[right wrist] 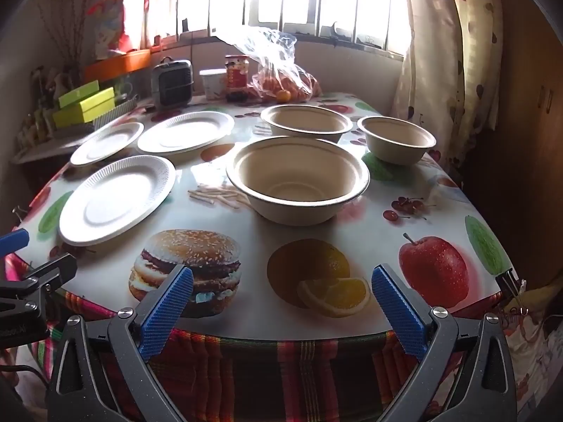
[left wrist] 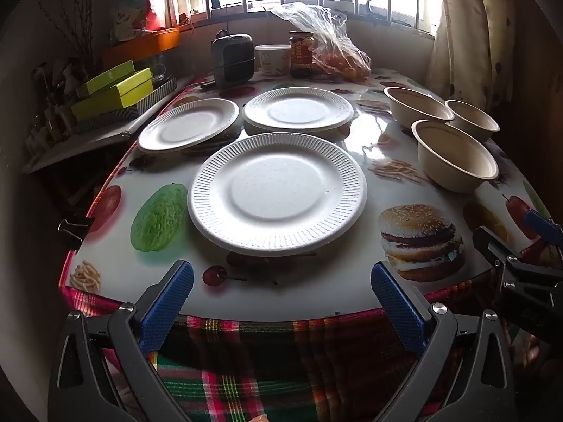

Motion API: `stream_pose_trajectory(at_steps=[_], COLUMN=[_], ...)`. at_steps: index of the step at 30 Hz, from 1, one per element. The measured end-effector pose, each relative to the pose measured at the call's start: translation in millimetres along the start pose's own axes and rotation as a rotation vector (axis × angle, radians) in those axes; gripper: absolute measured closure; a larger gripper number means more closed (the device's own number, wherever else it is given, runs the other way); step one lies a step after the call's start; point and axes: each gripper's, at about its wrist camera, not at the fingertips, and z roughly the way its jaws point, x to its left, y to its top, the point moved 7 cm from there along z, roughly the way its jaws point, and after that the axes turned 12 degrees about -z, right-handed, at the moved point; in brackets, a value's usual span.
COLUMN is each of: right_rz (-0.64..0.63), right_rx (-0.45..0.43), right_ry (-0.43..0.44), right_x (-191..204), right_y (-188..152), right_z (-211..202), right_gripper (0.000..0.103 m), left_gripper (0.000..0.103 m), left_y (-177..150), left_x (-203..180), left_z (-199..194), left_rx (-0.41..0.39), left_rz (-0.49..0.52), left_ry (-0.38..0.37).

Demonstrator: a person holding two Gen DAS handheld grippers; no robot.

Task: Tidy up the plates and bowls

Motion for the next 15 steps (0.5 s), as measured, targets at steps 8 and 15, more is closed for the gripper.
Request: stream_pose_trajectory(at_steps=[8,15], right_rz=[-0.009,-0.006], right_rx=[-0.006,-0.010], right_ry=[-0.001,0.006], right_x=[1.5,1.5], right_y=[2.7,3.5], right_z=[-3.8,-5.2], right_gripper=[0.000,0.000], left_gripper=[0.001,0.001], left_y=[0.9,1.3], left_x=[-2.3,-6.0], left_z=[-2.6,-3.2], left_rx=[-0.003,-0.002], left_rz=[0.008,0.017], left_ry=[0.001,-0.007])
